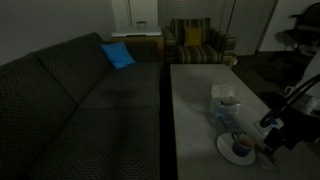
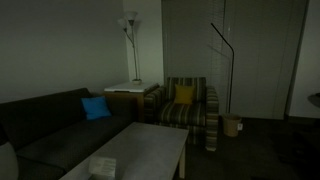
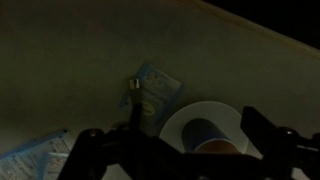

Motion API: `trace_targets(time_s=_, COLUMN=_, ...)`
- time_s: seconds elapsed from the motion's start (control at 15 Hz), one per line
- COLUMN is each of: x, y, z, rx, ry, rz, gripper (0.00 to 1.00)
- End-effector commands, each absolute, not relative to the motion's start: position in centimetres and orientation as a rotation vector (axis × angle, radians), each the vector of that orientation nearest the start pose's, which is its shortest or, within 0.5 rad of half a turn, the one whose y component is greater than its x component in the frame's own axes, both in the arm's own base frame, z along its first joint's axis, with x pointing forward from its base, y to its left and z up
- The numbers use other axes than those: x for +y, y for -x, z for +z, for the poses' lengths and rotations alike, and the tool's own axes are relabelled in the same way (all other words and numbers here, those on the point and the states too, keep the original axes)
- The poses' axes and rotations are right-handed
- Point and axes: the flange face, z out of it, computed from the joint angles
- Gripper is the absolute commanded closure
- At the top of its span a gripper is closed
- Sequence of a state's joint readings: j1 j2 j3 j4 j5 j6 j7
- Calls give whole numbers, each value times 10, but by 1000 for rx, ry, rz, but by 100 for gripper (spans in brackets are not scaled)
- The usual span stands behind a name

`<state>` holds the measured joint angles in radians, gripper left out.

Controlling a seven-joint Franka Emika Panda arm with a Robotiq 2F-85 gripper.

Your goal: Take the blue cup and place it on the white plate then take the spoon and put it in the blue cup then remove the spoon from the blue cup and place it on the table

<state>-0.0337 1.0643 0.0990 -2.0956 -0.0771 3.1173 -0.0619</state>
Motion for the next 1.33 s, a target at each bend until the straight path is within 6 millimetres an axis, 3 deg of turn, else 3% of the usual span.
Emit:
trace_targets(time_s=0.0, x=55, y=-472, z=-85, rx=-430, ry=3102, rz=154, gripper=0)
trace_targets(time_s=0.47, x=59, y=-467, z=-93, rx=-629, ry=3159, rz=179, gripper=0)
trace_targets(time_s=1.27, x=34, y=-489, z=-131, rx=-482, ry=3177, rz=50, gripper=0)
